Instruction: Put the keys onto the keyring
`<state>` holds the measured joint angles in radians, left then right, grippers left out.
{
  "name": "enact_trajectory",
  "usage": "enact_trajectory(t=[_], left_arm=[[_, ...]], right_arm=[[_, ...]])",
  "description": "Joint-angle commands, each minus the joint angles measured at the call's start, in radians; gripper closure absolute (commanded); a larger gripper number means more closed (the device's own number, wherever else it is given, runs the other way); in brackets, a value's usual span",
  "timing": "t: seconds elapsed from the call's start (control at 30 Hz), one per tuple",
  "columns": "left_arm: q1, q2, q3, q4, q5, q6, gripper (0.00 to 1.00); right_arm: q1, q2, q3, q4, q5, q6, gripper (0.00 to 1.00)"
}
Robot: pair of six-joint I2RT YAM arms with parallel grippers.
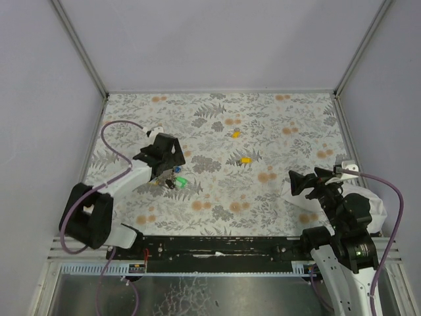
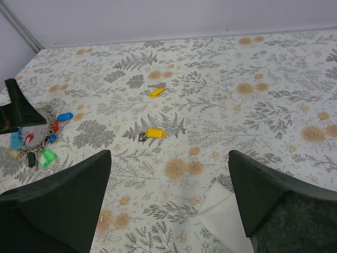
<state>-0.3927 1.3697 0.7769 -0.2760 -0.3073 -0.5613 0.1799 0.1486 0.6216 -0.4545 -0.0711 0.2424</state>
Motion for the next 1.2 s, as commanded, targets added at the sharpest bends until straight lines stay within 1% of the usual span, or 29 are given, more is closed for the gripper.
enact_trajectory(t=[0.0, 0.13, 0.33, 0.4, 0.53, 0.67, 0.7, 0.77, 0.93, 1.0, 1.07, 1.17], left_arm=[[0.035, 0.118, 0.059, 0.086, -0.065, -0.020, 0.01], [0.070, 0.237, 0.106, 0.079, -0.048, -0.028, 0.03], [0.091, 0.373, 0.174, 0.051, -0.010, -0.029, 0.09], [0.091, 0.394, 0.184, 0.040, 0.009, -0.023, 0.14], [0.088, 0.393, 0.164, 0.034, 0.100, 0.006, 0.23], [0.065, 0.367, 0.126, 0.020, 0.225, 0.066, 0.37], [0.051, 0.358, 0.116, 0.020, 0.254, 0.081, 0.38], [0.003, 0.337, 0.100, 0.019, 0.288, 0.112, 0.37], [-0.184, 0.302, 0.107, -0.027, 0.308, 0.201, 0.36], [-0.276, 0.283, 0.105, -0.043, 0.297, 0.234, 0.35], [-0.338, 0.265, 0.094, -0.067, 0.279, 0.257, 0.35], [-0.395, 0.231, 0.056, -0.106, 0.228, 0.246, 0.32]], right_arm=[[0.035, -0.027, -0.002, 0.066, -0.005, -0.008, 0.01], [0.064, -0.041, -0.003, 0.068, 0.011, -0.013, 0.01], [0.090, -0.063, -0.004, 0.066, 0.029, -0.018, 0.01], [0.093, -0.068, -0.005, 0.066, 0.033, -0.018, 0.01], [0.096, -0.076, -0.007, 0.071, 0.040, -0.020, 0.01], [0.099, -0.080, -0.008, 0.072, 0.040, -0.020, 0.01], [0.099, -0.081, -0.008, 0.072, 0.039, -0.021, 0.01], [0.102, -0.081, -0.008, 0.074, 0.039, -0.020, 0.01], [0.101, -0.076, -0.007, 0.071, 0.032, -0.020, 0.01], [0.101, -0.072, -0.005, 0.070, 0.030, -0.020, 0.01], [0.101, -0.067, -0.004, 0.068, 0.023, -0.019, 0.01], [0.102, -0.053, -0.004, 0.067, 0.008, -0.016, 0.01]])
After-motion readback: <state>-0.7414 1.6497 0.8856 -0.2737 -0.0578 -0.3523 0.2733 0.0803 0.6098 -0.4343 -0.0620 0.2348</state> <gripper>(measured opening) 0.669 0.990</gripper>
